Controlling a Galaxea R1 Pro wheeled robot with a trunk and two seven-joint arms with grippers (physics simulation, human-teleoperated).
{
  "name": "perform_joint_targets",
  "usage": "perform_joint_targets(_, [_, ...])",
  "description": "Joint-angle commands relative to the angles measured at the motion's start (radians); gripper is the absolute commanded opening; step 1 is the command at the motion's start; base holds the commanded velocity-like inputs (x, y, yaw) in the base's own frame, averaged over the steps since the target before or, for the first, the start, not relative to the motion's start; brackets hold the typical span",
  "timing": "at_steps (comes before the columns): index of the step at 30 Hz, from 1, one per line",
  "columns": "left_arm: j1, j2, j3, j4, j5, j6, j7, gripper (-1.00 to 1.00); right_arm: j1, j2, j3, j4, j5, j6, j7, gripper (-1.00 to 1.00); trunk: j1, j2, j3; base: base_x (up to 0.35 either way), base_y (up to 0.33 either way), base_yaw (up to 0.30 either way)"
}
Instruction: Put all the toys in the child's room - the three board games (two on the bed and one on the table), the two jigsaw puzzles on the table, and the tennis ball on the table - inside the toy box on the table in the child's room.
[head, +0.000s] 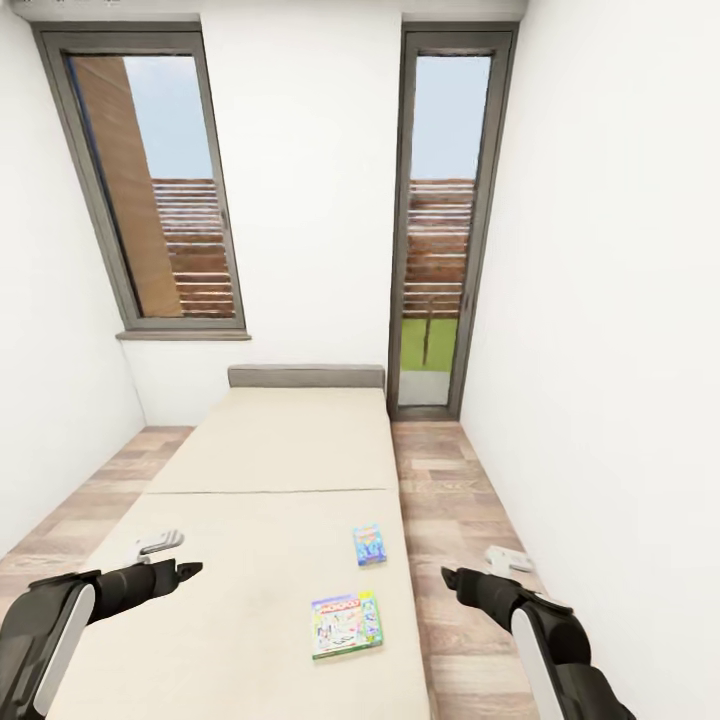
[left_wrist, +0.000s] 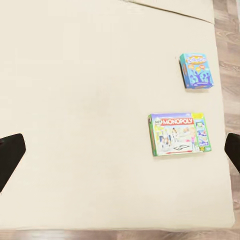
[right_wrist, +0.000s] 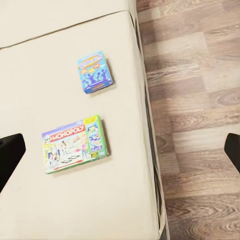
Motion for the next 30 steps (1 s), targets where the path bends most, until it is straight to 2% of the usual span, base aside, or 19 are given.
perform_joint_targets(1, [-0.001, 0.0, 0.0, 0.0, 0.006, 0.006, 0.0, 1.0, 0.0, -0.001, -0.003, -0.001, -0.007, 0.004, -0.001, 1.0, 0.001, -0.001, 0.0, 0.211, -0.17, 0.123])
perform_joint_targets(16, [-0.001, 0.0, -0.001, 0.0, 0.006, 0.006, 0.0, 1.0, 0.0, -0.001, -0.002, 0.002, -0.007, 0.002, -0.001, 1.0, 0.001, -0.001, 0.0, 0.065, -0.127, 0.021])
perform_joint_targets(23, [-0.001, 0.0, -0.027, 0.0, 0.006, 0.005, 0.001, 1.0, 0.0, -0.001, -0.002, 0.002, -0.007, 0.001, -0.001, 1.0, 0.001, -0.001, 0.0, 0.125, -0.02, 0.0])
perform_joint_targets(30, [-0.001, 0.0, -0.034, 0.0, 0.006, 0.006, 0.001, 1.0, 0.0, -0.002, -0.002, 0.003, -0.008, 0.001, 0.0, 1.0, 0.001, -0.001, 0.001, 0.102, -0.003, -0.083])
